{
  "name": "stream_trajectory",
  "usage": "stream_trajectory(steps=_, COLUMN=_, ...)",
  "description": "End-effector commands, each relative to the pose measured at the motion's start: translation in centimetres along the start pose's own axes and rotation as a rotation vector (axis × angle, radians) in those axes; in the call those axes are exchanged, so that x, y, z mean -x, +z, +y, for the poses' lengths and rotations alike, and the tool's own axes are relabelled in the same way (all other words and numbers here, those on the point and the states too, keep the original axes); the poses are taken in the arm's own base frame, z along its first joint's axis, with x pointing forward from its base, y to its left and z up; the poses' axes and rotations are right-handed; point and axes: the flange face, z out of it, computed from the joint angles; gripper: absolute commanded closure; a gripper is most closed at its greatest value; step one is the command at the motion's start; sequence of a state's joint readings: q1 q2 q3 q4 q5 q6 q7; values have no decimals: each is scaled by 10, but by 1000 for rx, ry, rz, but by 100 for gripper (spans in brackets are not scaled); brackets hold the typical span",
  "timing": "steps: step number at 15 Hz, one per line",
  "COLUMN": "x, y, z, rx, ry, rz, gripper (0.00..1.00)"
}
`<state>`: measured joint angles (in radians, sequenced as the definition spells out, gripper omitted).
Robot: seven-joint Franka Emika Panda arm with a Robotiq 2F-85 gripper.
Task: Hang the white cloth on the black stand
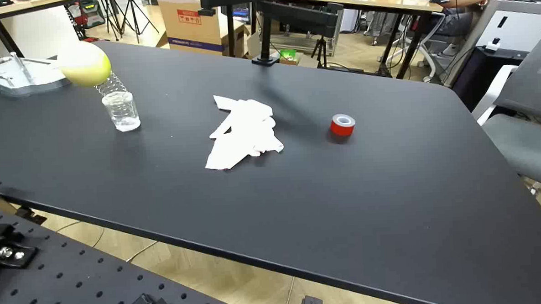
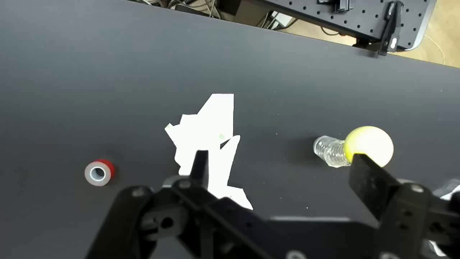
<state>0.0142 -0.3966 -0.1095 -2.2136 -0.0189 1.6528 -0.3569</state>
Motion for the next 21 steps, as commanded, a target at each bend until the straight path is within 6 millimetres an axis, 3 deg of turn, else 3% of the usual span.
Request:
stream_trajectory(steps=1, x=0, y=0, z=0, rx=0, ry=0, rz=0, gripper=0)
stream_trajectory(steps=18, x=0, y=-1, z=0, rx=0, ry=0, rz=1, gripper=0)
stream_trajectory(steps=21, x=-19, y=-4, z=9, rx=73, ry=22, rz=122, gripper=0)
